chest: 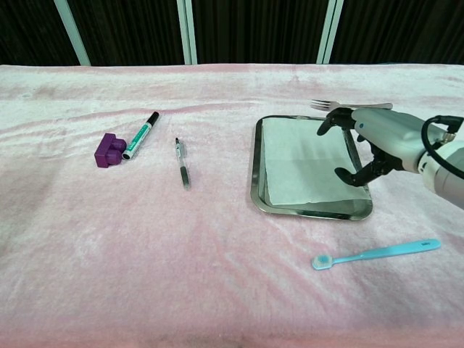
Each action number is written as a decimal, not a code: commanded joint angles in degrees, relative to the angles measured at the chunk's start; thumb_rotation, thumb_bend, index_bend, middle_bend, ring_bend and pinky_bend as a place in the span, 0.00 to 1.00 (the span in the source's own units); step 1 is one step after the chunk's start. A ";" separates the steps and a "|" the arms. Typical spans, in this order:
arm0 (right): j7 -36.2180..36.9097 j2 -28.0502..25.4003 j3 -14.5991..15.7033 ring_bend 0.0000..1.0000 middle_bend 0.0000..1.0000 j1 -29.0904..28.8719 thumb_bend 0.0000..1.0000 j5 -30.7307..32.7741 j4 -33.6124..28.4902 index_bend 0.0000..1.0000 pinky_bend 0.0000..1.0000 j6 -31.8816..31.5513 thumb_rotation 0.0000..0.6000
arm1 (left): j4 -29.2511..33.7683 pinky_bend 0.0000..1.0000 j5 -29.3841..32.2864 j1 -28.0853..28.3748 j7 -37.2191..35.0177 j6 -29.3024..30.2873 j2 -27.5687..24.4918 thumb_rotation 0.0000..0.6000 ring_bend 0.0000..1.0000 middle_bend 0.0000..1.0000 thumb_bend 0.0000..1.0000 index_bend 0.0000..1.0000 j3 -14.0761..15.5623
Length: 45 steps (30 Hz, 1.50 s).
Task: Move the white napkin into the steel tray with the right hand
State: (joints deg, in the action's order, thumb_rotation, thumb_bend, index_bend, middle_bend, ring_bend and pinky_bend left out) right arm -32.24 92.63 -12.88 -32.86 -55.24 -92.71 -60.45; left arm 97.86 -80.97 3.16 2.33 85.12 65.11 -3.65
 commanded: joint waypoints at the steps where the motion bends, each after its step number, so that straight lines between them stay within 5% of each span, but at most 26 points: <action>1: 2.97 0.30 -1.69 0.13 0.06 -2.95 0.38 1.40 5.09 0.22 0.21 4.44 1.00 | -0.01 0.04 -0.02 0.00 0.01 0.02 -0.02 1.00 0.00 0.03 0.41 0.10 0.00; 21: 0.35 7.07 0.45 0.13 0.06 -8.75 0.41 4.08 15.97 0.20 0.21 7.06 1.00 | -0.04 0.04 0.10 0.18 -0.26 -0.35 -0.09 1.00 0.00 0.03 0.41 0.10 -0.01; 45: -7.06 7.39 1.75 0.15 0.13 -12.13 0.41 13.49 13.83 0.21 0.21 6.81 1.00 | 0.20 0.09 0.30 0.38 -0.05 -0.86 -0.28 1.00 0.00 0.03 0.41 0.11 0.11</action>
State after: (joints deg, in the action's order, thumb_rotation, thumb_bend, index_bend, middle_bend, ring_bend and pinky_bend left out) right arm -38.71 99.85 -11.15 -44.75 -42.54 -78.60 -53.17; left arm 98.06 -80.68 3.54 2.27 84.27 64.83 -3.54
